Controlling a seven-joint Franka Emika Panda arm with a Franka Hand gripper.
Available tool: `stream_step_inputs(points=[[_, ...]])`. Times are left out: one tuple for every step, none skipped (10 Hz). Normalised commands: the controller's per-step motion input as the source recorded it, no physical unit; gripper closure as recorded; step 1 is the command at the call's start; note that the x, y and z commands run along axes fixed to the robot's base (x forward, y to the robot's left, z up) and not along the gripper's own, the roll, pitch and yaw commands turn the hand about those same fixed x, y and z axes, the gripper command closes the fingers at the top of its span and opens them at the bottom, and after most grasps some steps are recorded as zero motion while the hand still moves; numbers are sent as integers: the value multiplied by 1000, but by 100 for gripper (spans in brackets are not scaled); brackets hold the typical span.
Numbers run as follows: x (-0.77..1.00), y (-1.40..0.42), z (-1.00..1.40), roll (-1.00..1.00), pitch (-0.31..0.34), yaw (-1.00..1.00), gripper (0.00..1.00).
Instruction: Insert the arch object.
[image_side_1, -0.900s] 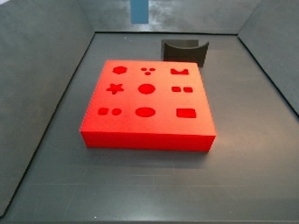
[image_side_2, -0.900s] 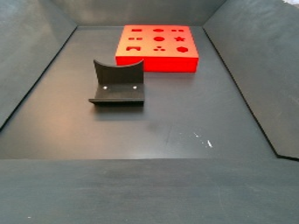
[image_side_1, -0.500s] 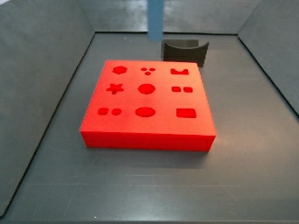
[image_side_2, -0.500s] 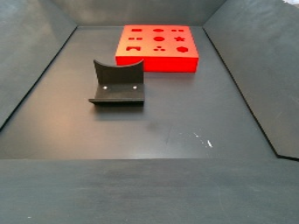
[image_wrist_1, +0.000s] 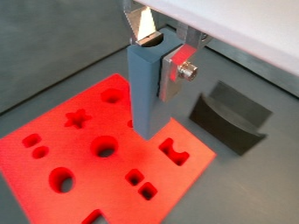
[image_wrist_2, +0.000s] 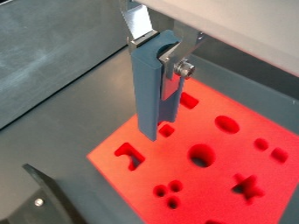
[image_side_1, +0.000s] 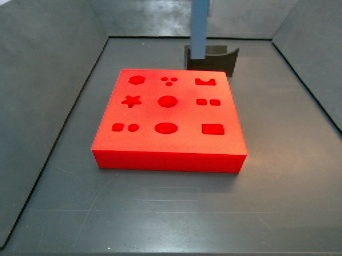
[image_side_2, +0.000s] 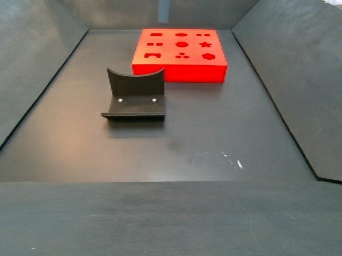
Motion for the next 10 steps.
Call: stream_step_inputs(points=[[549,251,-377,139,0,-566,100],[414,114,-354,91,0,-800,100],[220,86,-306,4,-14,-937,100],[177,80,-291,0,-30,-966,100],[137,71,-283,0,-43,-991,100],[83,46,-249,0,-54,-1000,100],[34,3,-240,0,-33,-1000,100],[0,0,-249,0,0,-1000,100],[3,0,-217,0,0,-1000,100],[3,0,-217,0,0,-1000,100]])
